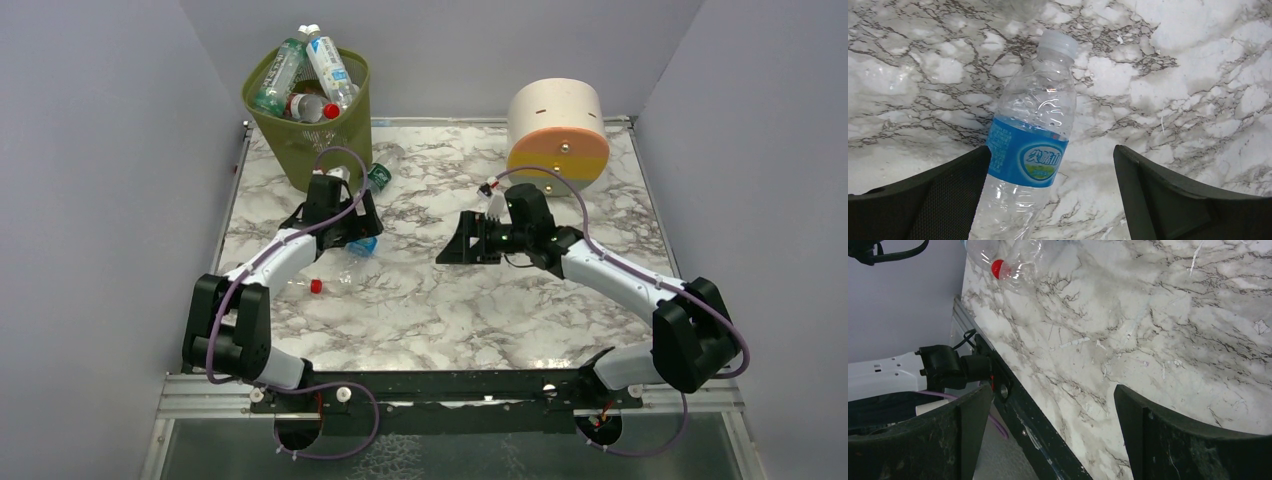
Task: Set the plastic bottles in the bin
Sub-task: Pick up the plastic bottle at the center of the board.
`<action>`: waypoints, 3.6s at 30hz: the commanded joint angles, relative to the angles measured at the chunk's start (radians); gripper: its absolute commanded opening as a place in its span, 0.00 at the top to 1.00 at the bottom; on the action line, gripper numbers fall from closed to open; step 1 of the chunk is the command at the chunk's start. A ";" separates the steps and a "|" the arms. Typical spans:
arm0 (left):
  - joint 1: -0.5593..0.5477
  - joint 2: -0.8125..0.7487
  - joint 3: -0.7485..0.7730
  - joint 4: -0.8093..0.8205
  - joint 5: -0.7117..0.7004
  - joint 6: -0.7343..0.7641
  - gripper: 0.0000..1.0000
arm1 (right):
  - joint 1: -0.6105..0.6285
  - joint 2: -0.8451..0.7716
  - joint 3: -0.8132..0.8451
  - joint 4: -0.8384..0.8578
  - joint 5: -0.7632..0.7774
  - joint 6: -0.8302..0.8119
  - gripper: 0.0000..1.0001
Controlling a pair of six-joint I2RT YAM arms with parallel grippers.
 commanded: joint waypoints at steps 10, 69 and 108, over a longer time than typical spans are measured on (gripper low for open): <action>-0.058 -0.086 -0.061 -0.080 -0.089 -0.001 0.01 | 0.004 -0.041 -0.041 0.039 -0.031 0.009 0.05; -0.227 -0.249 0.100 -0.219 -0.093 -0.082 0.55 | 0.004 -0.050 -0.096 0.077 -0.042 0.038 0.06; 0.144 0.374 1.357 -0.413 0.058 0.119 0.53 | 0.004 -0.151 -0.134 -0.016 -0.019 0.013 0.05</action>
